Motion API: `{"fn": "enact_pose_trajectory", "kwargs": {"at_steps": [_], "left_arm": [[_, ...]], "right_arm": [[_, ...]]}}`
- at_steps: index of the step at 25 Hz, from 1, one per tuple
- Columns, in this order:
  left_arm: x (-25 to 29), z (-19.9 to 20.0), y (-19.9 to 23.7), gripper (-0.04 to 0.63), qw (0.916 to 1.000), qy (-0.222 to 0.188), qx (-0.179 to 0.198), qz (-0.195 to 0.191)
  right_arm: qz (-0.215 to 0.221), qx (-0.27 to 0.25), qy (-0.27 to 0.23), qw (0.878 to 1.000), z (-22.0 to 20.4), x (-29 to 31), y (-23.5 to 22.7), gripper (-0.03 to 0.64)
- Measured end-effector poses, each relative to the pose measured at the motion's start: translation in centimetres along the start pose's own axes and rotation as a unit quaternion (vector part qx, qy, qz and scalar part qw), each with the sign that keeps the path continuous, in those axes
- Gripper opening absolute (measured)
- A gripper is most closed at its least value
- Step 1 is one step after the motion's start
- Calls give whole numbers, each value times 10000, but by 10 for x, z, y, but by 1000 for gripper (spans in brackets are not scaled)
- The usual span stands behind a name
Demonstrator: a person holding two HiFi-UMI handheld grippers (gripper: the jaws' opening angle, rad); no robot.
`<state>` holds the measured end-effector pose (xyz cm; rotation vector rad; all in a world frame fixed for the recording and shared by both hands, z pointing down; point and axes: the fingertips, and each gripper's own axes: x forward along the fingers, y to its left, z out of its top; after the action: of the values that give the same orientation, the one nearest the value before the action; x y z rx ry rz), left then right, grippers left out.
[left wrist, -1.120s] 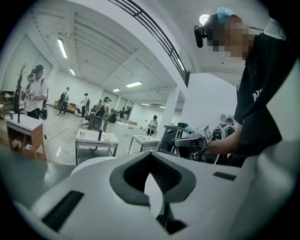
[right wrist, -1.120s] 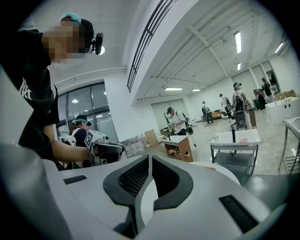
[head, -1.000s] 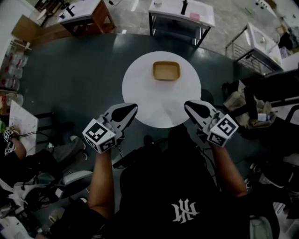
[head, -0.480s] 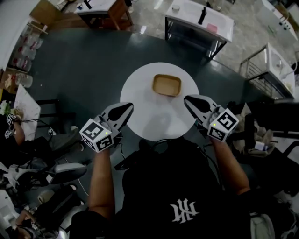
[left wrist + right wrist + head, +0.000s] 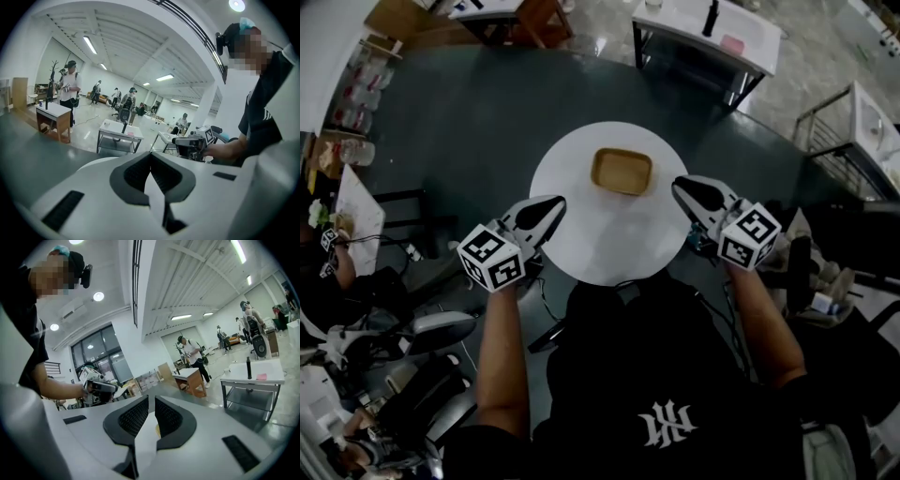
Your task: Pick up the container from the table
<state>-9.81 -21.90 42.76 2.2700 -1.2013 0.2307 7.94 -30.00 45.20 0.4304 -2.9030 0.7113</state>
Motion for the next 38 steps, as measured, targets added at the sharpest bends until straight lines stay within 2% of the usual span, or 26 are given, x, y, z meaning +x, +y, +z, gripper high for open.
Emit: {"fn": "enact_pose_trajectory", "kwargs": {"at_steps": [5,10,13,16,28,38], "left_arm": [[26,9,11,5,9994,111,-337,-30],[45,1,29,6,9987,243,-415,-189],[53,-9,45,6,9974,461,-460,-301],[63,-24,65,18,9953,704,-551,-379],[111,-89,133,70,9813,1173,-1498,-296],[139,-124,162,101,9692,1536,-1903,-297]], "right_arm": [[-39,406,-9,9992,-14,7,-30,49],[-226,808,-27,9965,-28,25,-48,49],[-376,1065,-9,9936,-36,37,-56,59],[-542,1281,36,9903,-47,44,-65,97],[-1238,2052,367,9702,-103,58,-100,146],[-1556,2467,705,9539,-144,81,-118,184]]}}
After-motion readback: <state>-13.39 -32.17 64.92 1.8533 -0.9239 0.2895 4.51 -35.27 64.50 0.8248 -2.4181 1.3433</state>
